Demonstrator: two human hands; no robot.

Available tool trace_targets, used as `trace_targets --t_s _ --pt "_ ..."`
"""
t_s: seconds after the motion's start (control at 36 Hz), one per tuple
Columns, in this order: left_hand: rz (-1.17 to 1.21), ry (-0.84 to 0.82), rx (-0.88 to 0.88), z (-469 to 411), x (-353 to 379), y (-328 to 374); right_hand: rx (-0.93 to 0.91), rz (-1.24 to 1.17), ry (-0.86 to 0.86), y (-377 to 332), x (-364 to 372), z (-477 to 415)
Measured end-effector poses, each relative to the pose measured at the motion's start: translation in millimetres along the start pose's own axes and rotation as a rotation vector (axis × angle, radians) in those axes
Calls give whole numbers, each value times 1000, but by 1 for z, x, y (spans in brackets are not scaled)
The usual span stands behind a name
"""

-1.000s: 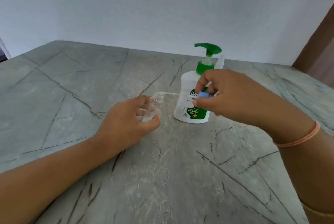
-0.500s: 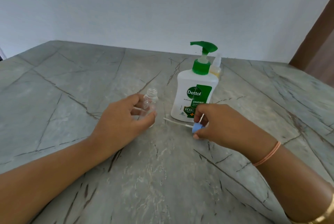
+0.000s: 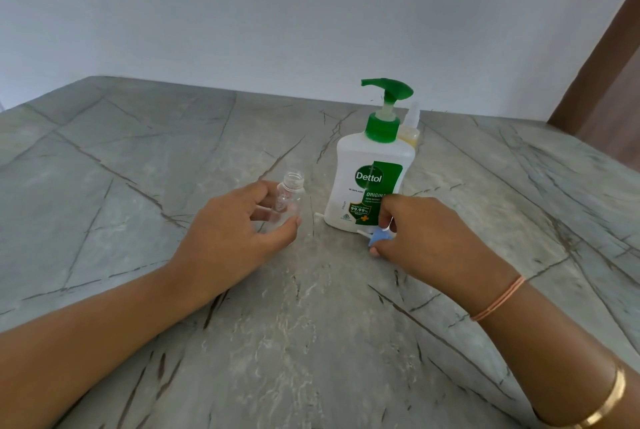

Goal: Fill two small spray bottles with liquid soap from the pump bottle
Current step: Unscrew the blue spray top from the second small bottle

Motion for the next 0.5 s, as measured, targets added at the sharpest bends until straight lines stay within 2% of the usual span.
trace_targets --t_s 0.5 --pt "-44 -11 10 -1 2 -2 11 -76 8 2 -9 6"
Point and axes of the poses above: each hand's wrist, its own z-axis away from the middle knuckle, its own x-axis out of the palm, y = z × x, the point moved 3 cm from there along -z, towards the middle knuckle, and after that the axes turned 15 degrees about -y, right-handed, at the moved point
